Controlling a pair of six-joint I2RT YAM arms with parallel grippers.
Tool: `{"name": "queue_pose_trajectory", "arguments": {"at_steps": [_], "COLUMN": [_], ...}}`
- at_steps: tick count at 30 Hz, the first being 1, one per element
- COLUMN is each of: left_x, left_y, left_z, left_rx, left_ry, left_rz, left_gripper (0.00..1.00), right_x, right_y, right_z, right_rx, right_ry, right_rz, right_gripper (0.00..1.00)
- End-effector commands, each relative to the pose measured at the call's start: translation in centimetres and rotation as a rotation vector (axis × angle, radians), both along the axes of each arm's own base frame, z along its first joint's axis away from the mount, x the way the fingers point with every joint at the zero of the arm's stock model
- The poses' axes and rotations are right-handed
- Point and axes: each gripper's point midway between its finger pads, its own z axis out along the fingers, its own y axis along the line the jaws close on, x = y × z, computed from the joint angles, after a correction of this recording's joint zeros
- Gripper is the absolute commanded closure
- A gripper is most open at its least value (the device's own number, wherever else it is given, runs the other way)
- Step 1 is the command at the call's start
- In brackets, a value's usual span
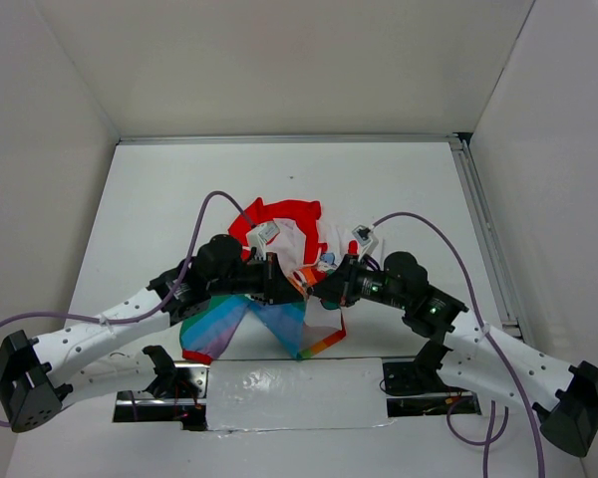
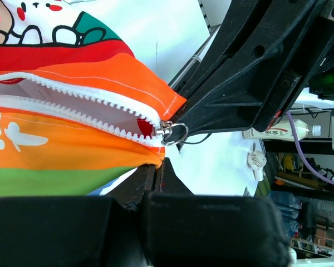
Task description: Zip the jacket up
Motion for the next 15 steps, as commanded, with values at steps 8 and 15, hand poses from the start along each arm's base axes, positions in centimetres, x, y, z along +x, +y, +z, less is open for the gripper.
{"name": "queue_pose_trajectory", "arguments": {"at_steps": [8,15], "left_x": [-0.9,-2.1], "left_y": [-0.6,-1.5], "left_z": [0.8,1.1], "left_rx": [-0.030,-0.046], "left_ry": [-0.076,-0.093], "left_rz": [-0.102,-0.193], "left_gripper": [1.00,1.00], "right_x": [-1.4,-1.3], "right_y": [-0.4,0.7], "right_z": [5.7,5.7], "right_rx": [0.256,0.238], "right_ry": [-0.184,-0.158], "right_rz": [0.039,0.083], "right_gripper": [1.00,1.00]}}
